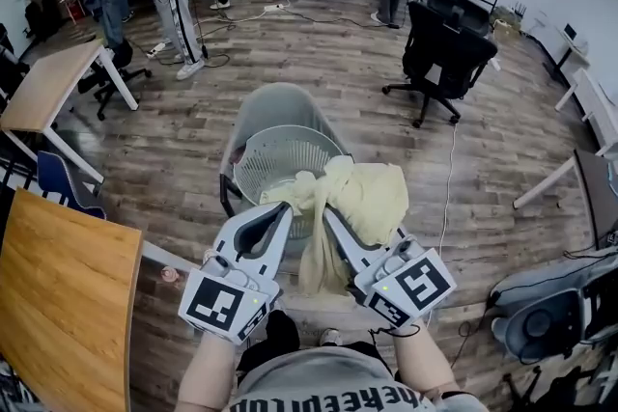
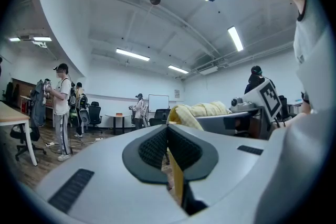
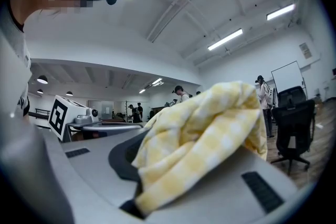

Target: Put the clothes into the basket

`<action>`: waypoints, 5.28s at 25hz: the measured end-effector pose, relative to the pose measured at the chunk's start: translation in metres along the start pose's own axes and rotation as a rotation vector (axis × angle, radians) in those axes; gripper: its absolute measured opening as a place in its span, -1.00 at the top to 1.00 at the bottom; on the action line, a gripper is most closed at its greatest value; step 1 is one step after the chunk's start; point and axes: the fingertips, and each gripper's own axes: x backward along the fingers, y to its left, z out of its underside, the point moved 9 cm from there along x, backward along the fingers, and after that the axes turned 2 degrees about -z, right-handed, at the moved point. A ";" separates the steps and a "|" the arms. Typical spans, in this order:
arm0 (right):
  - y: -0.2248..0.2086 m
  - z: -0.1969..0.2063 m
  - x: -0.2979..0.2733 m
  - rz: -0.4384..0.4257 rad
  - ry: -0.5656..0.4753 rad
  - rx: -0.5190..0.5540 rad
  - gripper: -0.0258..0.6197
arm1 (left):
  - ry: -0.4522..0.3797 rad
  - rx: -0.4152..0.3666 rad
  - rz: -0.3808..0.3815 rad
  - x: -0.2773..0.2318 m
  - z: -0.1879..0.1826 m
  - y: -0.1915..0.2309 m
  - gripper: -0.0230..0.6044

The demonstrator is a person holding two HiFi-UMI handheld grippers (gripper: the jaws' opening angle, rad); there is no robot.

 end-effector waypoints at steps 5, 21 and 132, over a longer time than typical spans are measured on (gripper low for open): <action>0.000 0.000 -0.028 0.035 0.009 0.007 0.74 | 0.000 0.010 0.027 -0.006 0.000 0.035 0.88; -0.004 0.004 -0.096 0.142 0.012 0.003 0.74 | 0.017 0.020 0.134 -0.026 0.007 0.113 0.88; -0.149 0.185 -0.193 -0.235 1.159 0.116 0.24 | 0.114 0.192 -0.160 -0.109 0.064 0.171 0.88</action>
